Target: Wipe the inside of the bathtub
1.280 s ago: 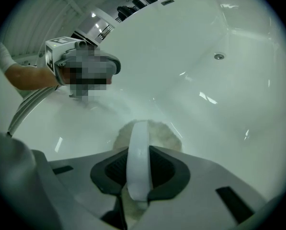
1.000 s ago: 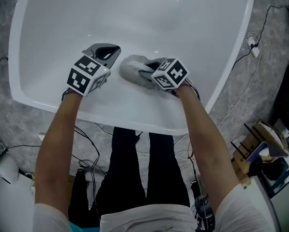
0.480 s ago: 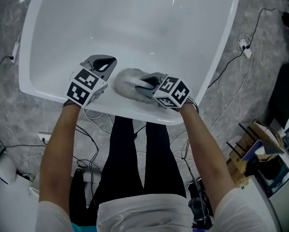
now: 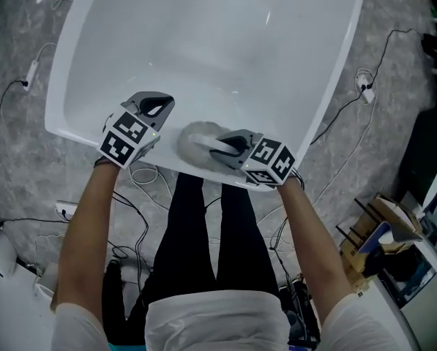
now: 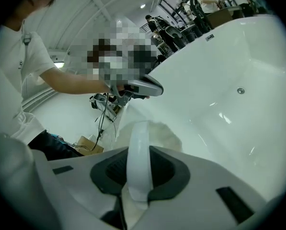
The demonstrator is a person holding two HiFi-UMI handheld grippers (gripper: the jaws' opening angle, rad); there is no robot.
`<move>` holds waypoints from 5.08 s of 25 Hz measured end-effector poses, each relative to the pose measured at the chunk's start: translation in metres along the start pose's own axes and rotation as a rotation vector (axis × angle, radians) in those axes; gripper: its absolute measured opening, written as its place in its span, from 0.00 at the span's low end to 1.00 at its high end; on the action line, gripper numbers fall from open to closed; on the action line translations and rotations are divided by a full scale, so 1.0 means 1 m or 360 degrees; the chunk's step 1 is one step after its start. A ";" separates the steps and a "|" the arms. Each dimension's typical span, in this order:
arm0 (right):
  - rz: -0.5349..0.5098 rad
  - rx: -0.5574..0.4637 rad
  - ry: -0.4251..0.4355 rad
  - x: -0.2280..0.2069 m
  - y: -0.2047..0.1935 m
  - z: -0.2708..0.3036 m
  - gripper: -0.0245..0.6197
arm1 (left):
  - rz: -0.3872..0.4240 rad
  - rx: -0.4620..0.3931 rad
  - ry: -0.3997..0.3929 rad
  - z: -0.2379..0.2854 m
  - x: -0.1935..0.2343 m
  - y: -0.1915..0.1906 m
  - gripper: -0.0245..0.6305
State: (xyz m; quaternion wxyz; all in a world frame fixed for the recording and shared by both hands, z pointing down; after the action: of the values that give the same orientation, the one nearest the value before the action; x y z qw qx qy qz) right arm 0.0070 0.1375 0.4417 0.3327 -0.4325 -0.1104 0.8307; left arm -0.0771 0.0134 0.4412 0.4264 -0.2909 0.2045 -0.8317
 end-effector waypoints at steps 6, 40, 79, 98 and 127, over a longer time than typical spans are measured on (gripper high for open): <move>-0.0031 -0.0046 0.0044 0.015 0.026 0.007 0.18 | 0.0078 0.0036 0.0043 -0.022 0.011 -0.003 0.05; 0.0006 -0.0001 0.0080 -0.079 0.054 0.123 0.18 | 0.0015 0.0129 0.0104 0.016 0.076 -0.022 0.05; -0.0151 0.0238 -0.0476 -0.303 -0.012 0.243 0.18 | 0.0135 0.0317 -0.0069 0.144 0.183 -0.098 0.05; -0.0125 0.0088 -0.0401 -0.299 0.035 0.282 0.18 | 0.0011 0.0376 0.0036 0.123 0.186 -0.099 0.05; -0.0048 -0.0020 -0.0011 -0.134 0.127 0.233 0.18 | -0.0309 0.0232 0.0320 -0.059 0.155 -0.071 0.05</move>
State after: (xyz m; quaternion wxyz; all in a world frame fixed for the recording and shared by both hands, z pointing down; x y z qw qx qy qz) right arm -0.1814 -0.0214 0.6082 0.3422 -0.4300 -0.1231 0.8263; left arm -0.2307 -0.0704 0.4871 0.3413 -0.1928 0.1561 -0.9066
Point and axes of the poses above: the fingertips, and each gripper's own axes: z forward along the fingers, x to its left, y out of its top, the point moved 1 cm from there along -z, backward along the fingers, and after that the axes turned 1 degree about -y, right-handed, at the moved point
